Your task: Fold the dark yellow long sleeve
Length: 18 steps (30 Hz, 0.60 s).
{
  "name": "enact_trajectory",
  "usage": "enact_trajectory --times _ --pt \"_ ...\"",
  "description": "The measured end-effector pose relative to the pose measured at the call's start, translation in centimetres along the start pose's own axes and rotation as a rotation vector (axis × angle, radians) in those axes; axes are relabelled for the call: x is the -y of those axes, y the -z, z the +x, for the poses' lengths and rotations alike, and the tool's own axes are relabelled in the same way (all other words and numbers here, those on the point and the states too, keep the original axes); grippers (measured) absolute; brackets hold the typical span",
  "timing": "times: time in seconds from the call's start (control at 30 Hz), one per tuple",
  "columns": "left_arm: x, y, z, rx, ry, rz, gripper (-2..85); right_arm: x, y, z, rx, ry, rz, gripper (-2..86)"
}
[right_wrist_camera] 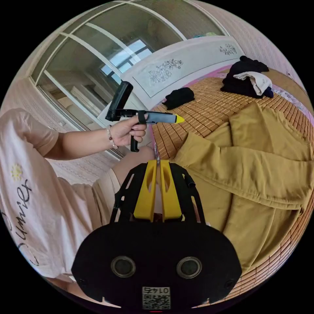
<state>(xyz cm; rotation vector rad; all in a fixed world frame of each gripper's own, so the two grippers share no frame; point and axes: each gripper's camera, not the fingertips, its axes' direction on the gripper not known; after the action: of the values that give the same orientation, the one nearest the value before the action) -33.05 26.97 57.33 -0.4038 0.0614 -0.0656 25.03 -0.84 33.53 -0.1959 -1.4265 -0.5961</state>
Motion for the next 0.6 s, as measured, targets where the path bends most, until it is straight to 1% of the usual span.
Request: enact_trajectory --times 0.07,0.2,0.27,0.37,0.43,0.5,0.6 --pt "-1.1 0.9 -0.7 0.013 -0.008 -0.022 1.9 -0.3 -2.7 0.0 0.000 -0.035 -0.089 4.7" --pt "-0.3 0.7 0.1 0.011 -0.061 -0.019 4.5 0.2 -2.5 1.2 -0.108 -0.099 -0.110 5.1" --pt "0.8 -0.6 0.6 0.053 -0.095 -0.066 7.4 0.8 -1.1 3.2 -0.205 -0.183 -0.086 5.3" --pt "1.6 -1.3 0.6 0.123 -0.096 -0.106 8.9 1.9 1.2 5.8 -0.353 -0.273 -0.043 5.8" --pt "1.9 -0.6 0.4 0.140 -0.088 -0.094 8.8 2.8 2.1 7.0 -0.381 -0.312 -0.024 6.3" --pt "2.2 0.5 -0.1 0.152 -0.077 -0.089 8.7 4.0 1.9 7.3 -0.382 -0.299 -0.019 6.6" --pt "2.7 2.2 -1.4 0.204 -0.063 -0.070 8.4 7.2 -1.5 5.4 -0.400 -0.170 -0.063 7.4"
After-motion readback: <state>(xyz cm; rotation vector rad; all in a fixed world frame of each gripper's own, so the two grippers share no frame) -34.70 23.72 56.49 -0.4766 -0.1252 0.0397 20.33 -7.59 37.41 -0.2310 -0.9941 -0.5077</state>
